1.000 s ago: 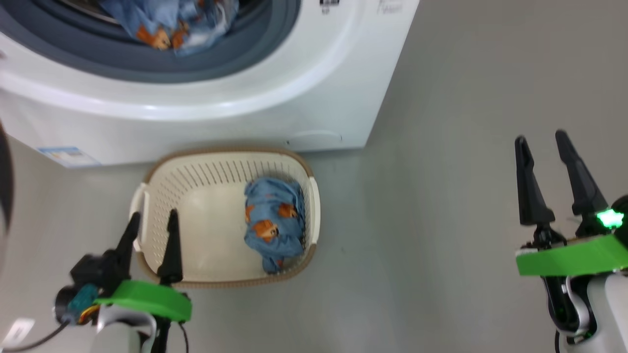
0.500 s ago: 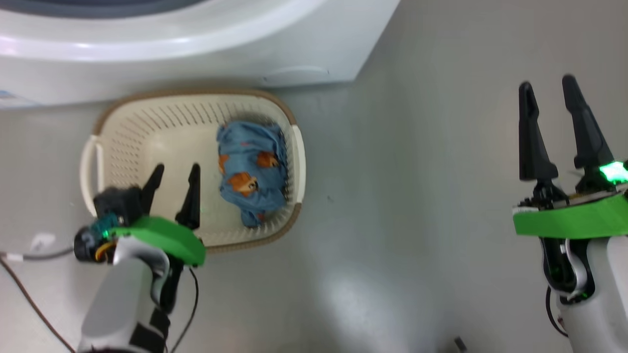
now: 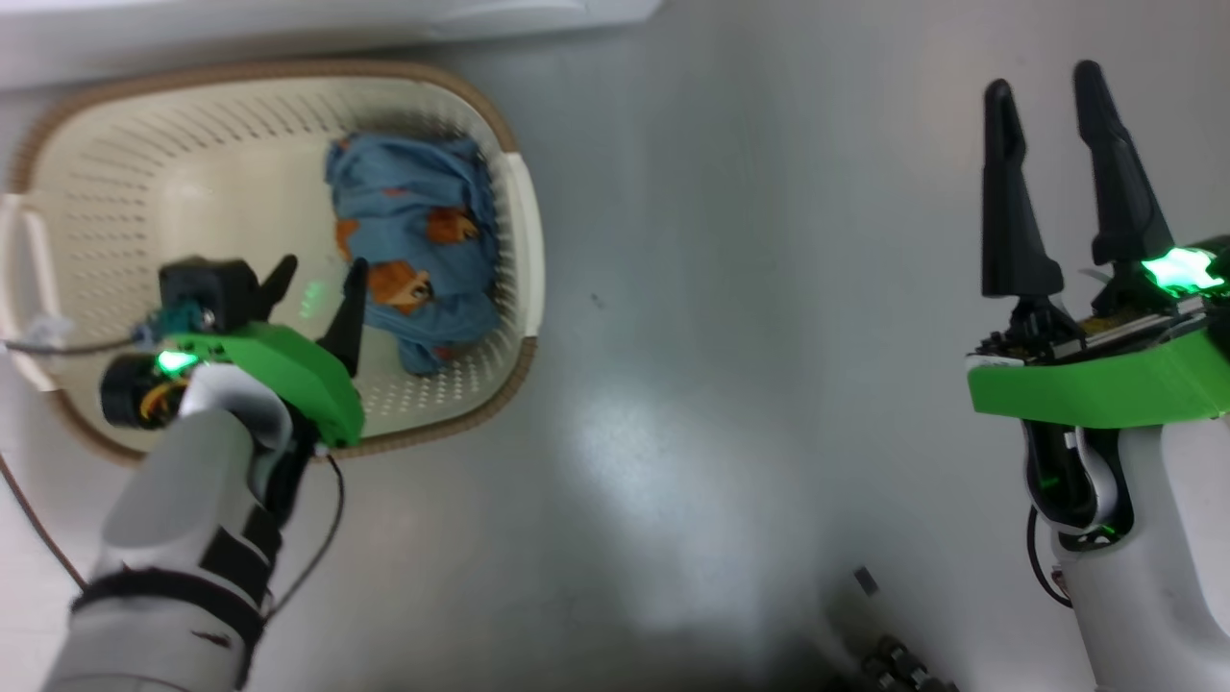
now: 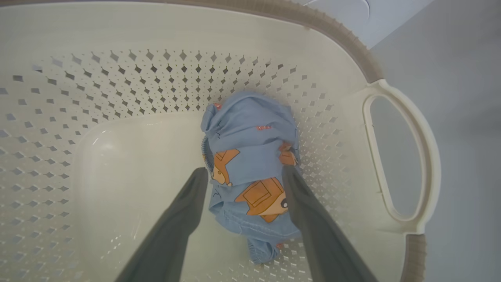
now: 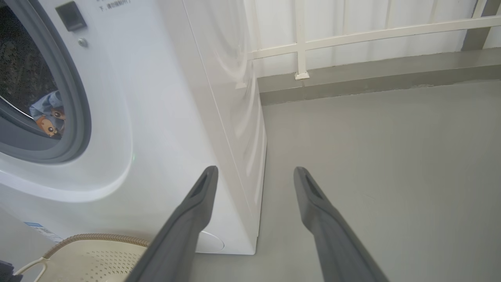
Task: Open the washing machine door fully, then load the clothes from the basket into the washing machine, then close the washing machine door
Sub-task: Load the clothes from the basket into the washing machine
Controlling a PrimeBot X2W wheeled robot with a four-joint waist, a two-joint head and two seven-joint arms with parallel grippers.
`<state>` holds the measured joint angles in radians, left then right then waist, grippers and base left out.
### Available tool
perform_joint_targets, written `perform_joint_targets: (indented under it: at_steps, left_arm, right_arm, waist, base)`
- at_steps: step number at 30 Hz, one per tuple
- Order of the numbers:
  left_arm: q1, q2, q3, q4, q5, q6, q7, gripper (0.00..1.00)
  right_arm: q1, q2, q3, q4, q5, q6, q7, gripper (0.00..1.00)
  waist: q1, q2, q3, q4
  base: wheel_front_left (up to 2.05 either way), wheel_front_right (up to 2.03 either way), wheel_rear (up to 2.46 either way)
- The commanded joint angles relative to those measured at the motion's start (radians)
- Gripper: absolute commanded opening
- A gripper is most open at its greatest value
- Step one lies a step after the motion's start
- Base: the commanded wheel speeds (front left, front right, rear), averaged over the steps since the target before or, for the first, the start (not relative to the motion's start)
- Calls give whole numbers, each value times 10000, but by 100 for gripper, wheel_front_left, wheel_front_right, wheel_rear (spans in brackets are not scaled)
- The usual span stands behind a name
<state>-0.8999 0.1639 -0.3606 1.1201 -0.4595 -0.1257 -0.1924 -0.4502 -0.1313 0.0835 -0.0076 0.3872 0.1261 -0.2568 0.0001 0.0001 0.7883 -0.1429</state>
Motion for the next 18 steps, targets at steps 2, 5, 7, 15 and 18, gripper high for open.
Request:
perform_joint_targets:
  at_steps: [2,5,7,15,18]
  left_arm:
    - [-183,570,-214,95,-333,-50,288,100]
    - [-497,863,-666,213,-708,-50,700,100]
    - [-671,1047,-932,232,-978,-50,945,100]
    - [-1133,1556,-1858,-29,-2146,-50,1674,100]
    - [-1251,1685,-2215,-129,-2522,-50,1871,100]
  right_arm:
    - [13,85,267,-290,104,46,-49,100]
    - [-98,187,340,-293,138,46,-49,100]
    - [-146,248,383,-297,157,46,-49,100]
    - [-177,409,450,-328,195,46,-49,100]
    - [-191,452,494,-342,211,46,-49,100]
  waist:
    - [-1,-1,752,-554]
    - [-1,-1,981,-750]
    - [-1,-1,1114,-883]
    - [-1,-1,1448,-1237]
    - [-1,-1,1533,-1350]
  base:
    - [0,0,0]
    - [0,0,0]
    - [0,0,0]
    - [0,0,0]
    - [0,0,0]
